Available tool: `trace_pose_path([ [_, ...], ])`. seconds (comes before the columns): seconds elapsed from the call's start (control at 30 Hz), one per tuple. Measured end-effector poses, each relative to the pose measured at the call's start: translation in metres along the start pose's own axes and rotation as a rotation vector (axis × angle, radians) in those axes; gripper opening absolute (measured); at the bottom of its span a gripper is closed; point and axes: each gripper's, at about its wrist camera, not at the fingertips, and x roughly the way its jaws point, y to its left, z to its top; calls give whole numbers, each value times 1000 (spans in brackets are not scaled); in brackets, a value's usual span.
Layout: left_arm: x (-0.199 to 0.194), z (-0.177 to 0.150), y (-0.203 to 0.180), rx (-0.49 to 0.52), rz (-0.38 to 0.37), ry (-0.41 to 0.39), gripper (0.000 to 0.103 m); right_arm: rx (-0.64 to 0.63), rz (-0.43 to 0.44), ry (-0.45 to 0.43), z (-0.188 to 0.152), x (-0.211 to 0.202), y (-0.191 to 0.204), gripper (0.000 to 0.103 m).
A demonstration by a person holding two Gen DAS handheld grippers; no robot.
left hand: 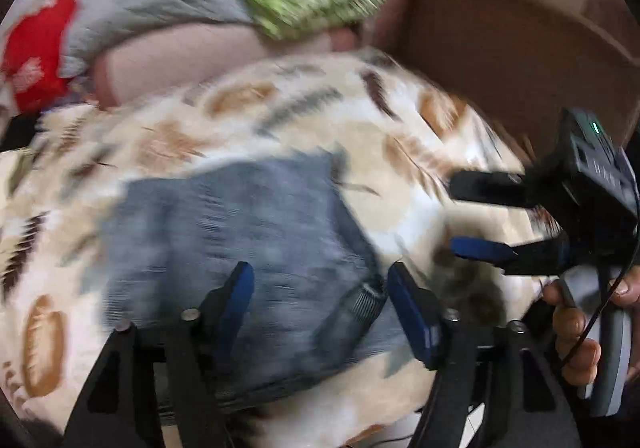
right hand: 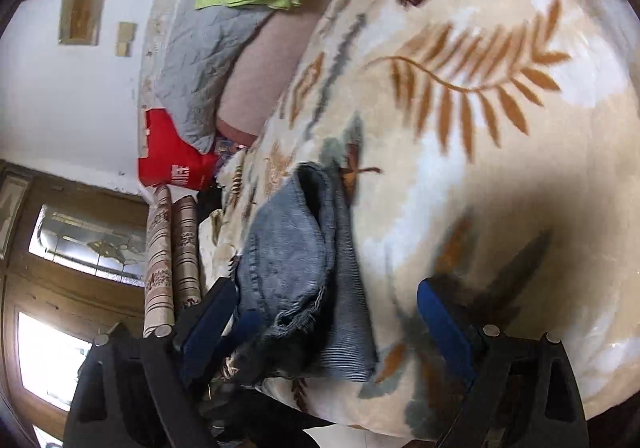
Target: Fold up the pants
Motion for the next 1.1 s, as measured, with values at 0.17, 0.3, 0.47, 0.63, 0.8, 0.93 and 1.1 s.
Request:
trace_pose_path([
  [0.17, -32, -4, 86, -192, 226, -48, 78, -68, 92, 21, -7, 2, 44, 94],
  [0.3, -23, -24, 141, -345, 322, 42, 78, -100, 213, 123, -21, 30, 70, 94],
  [0.47, -17, -40, 157, -382, 295, 67, 78, 33, 45, 221, -51, 82, 12, 84],
  [0.63, -4, -34, 149, -357, 285, 58, 78, -1, 1, 212, -52, 78, 24, 84],
  [0.8, 0, -34, 150, -359, 294, 67, 78, -7, 6, 200, -56, 78, 23, 85],
  [0.93, 6, -36, 152, -367, 320, 65, 78, 11, 10, 207, -53, 74, 19, 84],
  [1.1, 13, -41, 155, -370, 324, 85, 78, -99, -88, 216, -49, 70, 55, 85],
])
